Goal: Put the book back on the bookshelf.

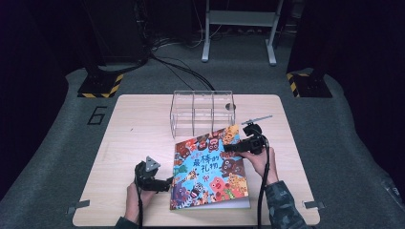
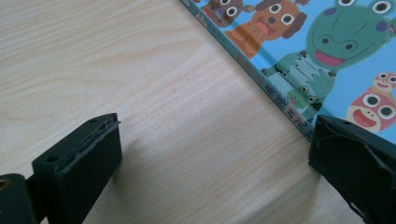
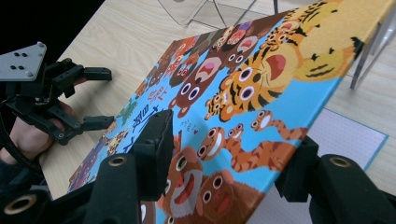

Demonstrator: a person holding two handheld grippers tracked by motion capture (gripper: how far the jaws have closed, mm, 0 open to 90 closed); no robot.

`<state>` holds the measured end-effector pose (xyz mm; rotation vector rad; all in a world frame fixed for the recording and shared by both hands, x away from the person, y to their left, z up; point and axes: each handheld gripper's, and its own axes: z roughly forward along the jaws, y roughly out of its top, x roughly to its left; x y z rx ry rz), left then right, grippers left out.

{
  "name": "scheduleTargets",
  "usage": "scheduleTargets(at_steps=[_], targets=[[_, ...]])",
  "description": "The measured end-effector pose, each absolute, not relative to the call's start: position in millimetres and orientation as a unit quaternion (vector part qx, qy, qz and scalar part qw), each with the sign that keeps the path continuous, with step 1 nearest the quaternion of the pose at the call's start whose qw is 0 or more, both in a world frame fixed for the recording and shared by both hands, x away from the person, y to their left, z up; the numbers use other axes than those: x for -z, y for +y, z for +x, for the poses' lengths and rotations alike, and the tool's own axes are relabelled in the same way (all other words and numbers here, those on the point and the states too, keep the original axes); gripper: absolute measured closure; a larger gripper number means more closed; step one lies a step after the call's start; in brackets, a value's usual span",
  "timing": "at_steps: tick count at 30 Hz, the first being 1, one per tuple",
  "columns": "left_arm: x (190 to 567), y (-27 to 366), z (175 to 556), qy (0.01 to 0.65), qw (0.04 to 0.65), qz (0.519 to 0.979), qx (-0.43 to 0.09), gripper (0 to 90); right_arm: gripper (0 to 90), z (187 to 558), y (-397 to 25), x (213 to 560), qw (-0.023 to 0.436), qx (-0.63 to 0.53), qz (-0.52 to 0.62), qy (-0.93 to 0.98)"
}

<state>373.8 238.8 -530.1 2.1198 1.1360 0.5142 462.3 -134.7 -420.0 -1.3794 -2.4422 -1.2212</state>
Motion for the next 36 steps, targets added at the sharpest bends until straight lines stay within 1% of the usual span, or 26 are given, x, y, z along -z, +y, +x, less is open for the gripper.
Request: scheduleTargets(at_steps=[10, 19, 26, 33, 36], targets=[[530.1, 238.8, 373.8, 0.435, 0.334, 0.812, -0.197, 2.3, 46.3, 471.7, -125.6, 421.3, 0.045, 0.389, -0.450, -0.803], [530.1, 238.8, 373.8, 0.435, 0.334, 0.812, -0.197, 2.3, 47.8, 481.5, -125.8, 424.7, 0.044, 0.389, -0.456, -0.799], [530.1, 238.8, 373.8, 0.435, 0.334, 0.812, -0.197, 2.3, 51.0, 487.3, -124.7, 425.7, 0.046, 0.389, -0.461, -0.797], [530.3, 238.6, 373.7, 0.436, 0.336, 0.811, -0.197, 2.4, 51.7, 497.8, -122.2, 422.9, 0.047, 0.387, -0.464, -0.795], [529.9, 239.1, 373.8, 0.434, 0.334, 0.814, -0.195, 2.4, 54.8, 502.7, -122.1, 420.7, 0.053, 0.384, -0.475, -0.790]])
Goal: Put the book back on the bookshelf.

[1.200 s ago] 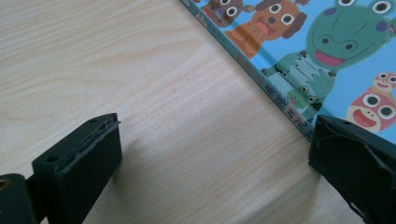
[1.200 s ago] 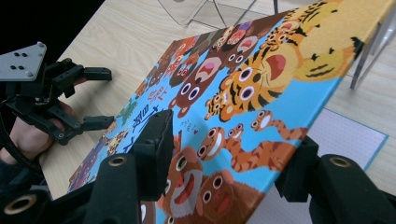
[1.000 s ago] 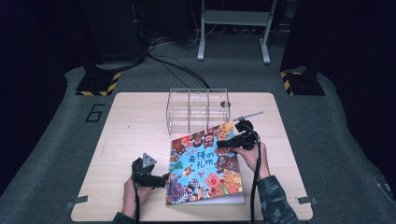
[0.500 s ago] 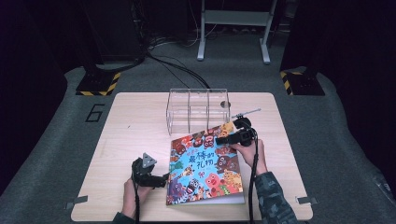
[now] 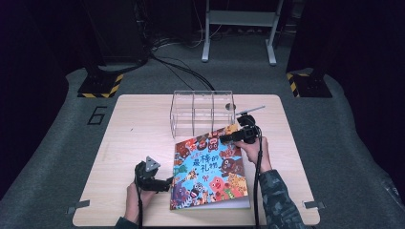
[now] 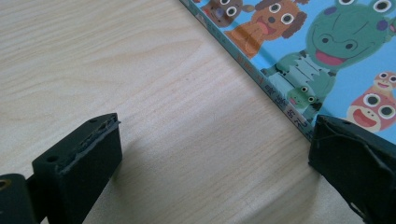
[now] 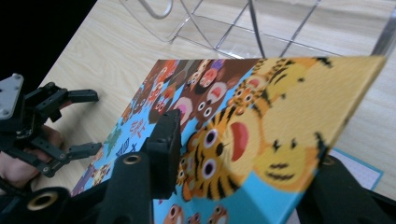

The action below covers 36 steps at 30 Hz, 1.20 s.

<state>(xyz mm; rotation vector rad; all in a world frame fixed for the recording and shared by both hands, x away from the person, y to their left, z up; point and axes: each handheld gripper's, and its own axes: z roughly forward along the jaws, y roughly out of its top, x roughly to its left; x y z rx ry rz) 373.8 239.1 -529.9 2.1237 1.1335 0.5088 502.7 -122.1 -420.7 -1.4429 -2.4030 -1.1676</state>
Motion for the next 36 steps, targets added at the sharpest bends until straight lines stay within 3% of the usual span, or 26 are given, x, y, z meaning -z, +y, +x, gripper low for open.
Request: scheduleTargets(at_steps=[6, 11, 20, 36], targets=[[529.9, 239.1, 373.8, 0.434, 0.334, 0.813, -0.195, 2.4, 58.2, 510.3, -123.0, 420.7, 0.068, 0.387, -0.486, -0.781], [529.9, 239.0, 373.8, 0.434, 0.334, 0.813, -0.195, 2.4, 45.4, 513.6, -117.6, 420.4, 0.063, 0.369, -0.472, -0.798], [530.1, 239.0, 373.9, 0.435, 0.336, 0.813, -0.195, 2.5, 57.3, 515.1, -113.1, 412.1, 0.055, 0.380, -0.460, -0.801], [530.4, 238.3, 373.7, 0.435, 0.338, 0.812, -0.195, 2.5, 60.8, 524.0, -109.4, 399.5, 0.053, 0.367, -0.470, -0.801]])
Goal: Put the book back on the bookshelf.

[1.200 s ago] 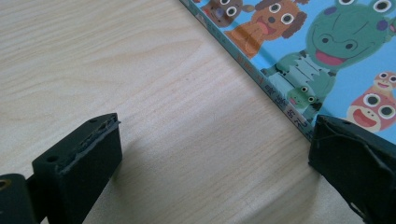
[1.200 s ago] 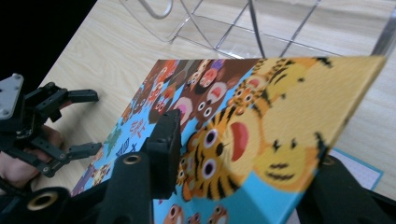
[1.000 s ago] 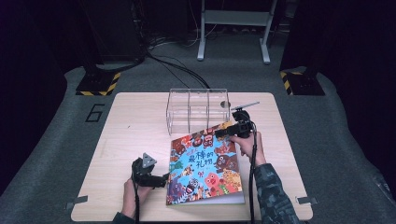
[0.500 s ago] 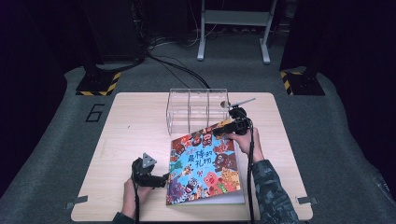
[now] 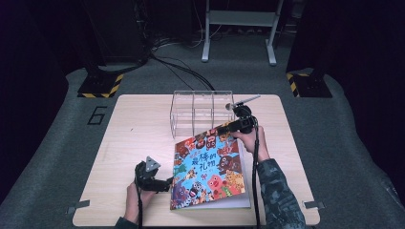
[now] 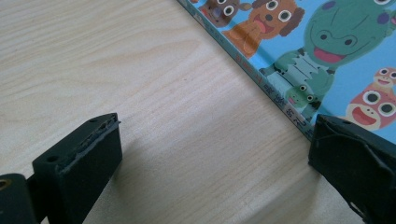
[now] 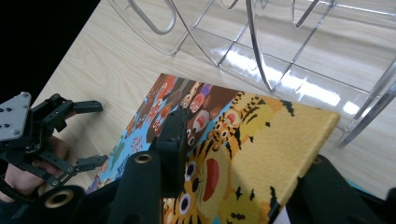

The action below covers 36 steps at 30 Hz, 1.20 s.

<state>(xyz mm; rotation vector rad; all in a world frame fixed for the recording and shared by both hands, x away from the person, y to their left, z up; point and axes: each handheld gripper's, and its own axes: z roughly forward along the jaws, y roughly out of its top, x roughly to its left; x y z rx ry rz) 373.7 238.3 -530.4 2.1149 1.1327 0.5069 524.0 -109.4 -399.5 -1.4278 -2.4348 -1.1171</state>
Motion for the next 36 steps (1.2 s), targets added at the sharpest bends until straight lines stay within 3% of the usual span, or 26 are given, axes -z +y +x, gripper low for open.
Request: scheduleTargets(at_steps=[9, 36], targets=[[530.4, 238.2, 373.6, 0.435, 0.338, 0.812, -0.194, 2.4, 65.3, 522.9, -103.1, 389.5, 0.055, 0.368, -0.465, -0.803], [530.3, 239.7, 373.7, 0.438, 0.345, 0.808, -0.189, 2.5, 68.8, 500.4, -82.0, 356.0, -0.008, 0.358, -0.456, -0.815]])
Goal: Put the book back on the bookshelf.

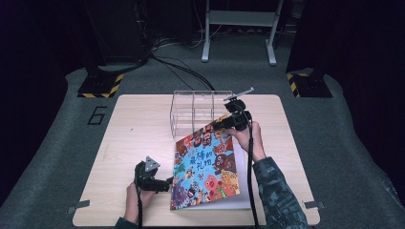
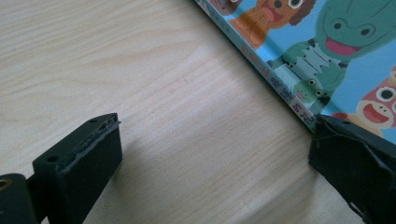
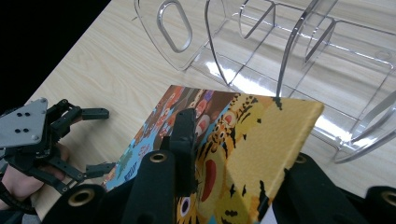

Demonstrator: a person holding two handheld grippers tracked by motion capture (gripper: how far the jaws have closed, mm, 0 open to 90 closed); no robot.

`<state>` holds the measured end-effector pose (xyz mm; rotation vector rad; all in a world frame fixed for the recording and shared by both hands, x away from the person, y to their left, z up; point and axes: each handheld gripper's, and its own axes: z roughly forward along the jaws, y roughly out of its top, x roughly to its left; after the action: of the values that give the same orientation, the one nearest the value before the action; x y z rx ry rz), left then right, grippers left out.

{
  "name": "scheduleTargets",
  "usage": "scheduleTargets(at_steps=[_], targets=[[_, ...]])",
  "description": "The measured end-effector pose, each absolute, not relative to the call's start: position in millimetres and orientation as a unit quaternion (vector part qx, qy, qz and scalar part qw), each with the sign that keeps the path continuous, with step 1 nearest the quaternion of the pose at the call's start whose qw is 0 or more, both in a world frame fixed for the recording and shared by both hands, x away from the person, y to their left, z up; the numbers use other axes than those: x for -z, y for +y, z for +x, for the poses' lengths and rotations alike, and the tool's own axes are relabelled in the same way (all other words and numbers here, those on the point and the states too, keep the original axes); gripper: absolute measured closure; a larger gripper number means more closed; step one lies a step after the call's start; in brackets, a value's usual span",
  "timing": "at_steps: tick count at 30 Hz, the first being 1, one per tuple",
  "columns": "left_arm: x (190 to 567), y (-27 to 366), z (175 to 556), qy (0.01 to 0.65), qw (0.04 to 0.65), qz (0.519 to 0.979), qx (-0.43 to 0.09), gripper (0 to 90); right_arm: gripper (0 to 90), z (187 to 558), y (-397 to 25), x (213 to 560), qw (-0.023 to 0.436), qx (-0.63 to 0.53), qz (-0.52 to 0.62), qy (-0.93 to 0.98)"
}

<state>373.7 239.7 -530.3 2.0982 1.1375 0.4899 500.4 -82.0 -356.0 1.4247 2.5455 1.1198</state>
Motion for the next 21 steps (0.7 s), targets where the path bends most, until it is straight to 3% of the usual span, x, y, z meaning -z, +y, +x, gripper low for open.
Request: scheduleTargets(at_steps=[21], targets=[[530.1, 242.8, 374.1, 0.448, 0.361, 0.799, -0.174, 2.1, 67.8, 478.6, -93.0, 353.8, 0.047, -0.388, 0.428, 0.815]])
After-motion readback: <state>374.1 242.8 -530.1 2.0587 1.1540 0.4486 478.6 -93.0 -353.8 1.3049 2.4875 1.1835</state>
